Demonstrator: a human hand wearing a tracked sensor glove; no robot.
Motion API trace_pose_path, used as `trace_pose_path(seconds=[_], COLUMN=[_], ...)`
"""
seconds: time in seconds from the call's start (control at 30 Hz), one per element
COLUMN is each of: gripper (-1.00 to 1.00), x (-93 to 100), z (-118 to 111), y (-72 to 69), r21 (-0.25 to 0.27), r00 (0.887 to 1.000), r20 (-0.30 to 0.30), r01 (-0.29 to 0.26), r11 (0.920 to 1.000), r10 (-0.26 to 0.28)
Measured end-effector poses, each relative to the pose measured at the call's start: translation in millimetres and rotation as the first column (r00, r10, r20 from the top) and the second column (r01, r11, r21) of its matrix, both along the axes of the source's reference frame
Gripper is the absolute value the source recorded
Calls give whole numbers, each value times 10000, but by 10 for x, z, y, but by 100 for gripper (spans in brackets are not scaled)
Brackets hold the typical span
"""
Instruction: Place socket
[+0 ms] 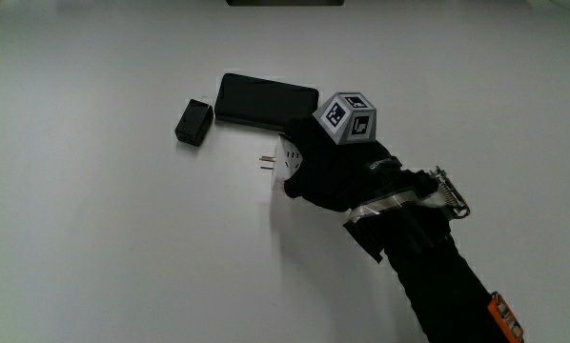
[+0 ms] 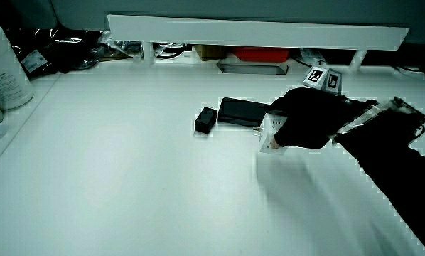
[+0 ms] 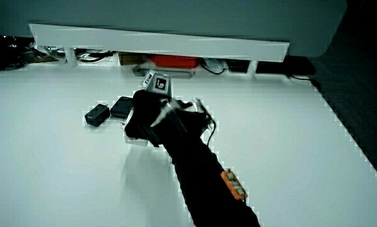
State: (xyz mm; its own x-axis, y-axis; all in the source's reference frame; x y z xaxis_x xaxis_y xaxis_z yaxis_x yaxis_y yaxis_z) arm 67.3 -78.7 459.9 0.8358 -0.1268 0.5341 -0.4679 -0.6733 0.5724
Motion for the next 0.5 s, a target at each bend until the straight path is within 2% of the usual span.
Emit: trace_pose_path(seconds=[0.1,0.13,0.2,0.27,0.37,0.43,0.5], gripper=[0,0,0,0,0,0,0], x=[-67,-84,-116,-144,-182,-193,-204], z=[108,161,238,320,399,437,445], y=[30,41,54,63,72,80,79], r21=[-109,-273,-486,-530,-930,-846,-1127], r00=[10000,9997,9995,10000,9999,9996,9998], r20=[33,241,297,88,24,-263,20], r01=[25,92,83,50,144,83,184], r11=[9999,9996,9988,9986,9956,9964,9935], r10=[-25,-86,-69,-45,-142,-106,-183])
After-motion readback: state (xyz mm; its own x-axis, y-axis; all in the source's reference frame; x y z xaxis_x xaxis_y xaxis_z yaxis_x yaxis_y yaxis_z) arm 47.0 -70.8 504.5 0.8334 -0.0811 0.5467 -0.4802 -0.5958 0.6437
